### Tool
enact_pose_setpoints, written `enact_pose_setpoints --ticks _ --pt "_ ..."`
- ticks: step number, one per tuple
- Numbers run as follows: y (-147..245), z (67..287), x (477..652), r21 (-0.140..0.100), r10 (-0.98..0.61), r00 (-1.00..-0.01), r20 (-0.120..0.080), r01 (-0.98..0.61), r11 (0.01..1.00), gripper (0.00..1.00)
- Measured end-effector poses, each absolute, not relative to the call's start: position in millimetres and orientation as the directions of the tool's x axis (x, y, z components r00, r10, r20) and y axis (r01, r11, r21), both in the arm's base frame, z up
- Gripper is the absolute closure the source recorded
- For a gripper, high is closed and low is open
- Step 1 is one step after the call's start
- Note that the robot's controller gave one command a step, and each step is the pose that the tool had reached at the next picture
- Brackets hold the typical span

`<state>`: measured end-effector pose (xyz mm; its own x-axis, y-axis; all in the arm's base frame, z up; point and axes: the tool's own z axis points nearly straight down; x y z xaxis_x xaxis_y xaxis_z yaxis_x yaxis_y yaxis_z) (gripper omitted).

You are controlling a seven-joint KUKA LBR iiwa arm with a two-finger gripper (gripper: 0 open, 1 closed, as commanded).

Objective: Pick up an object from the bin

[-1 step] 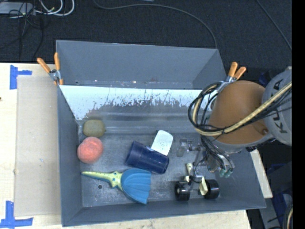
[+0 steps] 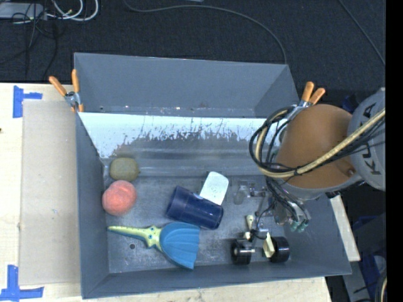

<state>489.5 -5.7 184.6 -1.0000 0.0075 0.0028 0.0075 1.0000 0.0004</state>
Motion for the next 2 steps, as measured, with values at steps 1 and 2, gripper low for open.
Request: enact_pose_setpoints --ticks 1,2 --pt "-23.3 148.6 485.3 0.001 -0.150 -0.989 -0.002 -0.150 0.989 0.00" --pt "-64.9 113.7 473.0 0.003 -0.187 -0.982 0.007 -0.187 0.982 0.00"
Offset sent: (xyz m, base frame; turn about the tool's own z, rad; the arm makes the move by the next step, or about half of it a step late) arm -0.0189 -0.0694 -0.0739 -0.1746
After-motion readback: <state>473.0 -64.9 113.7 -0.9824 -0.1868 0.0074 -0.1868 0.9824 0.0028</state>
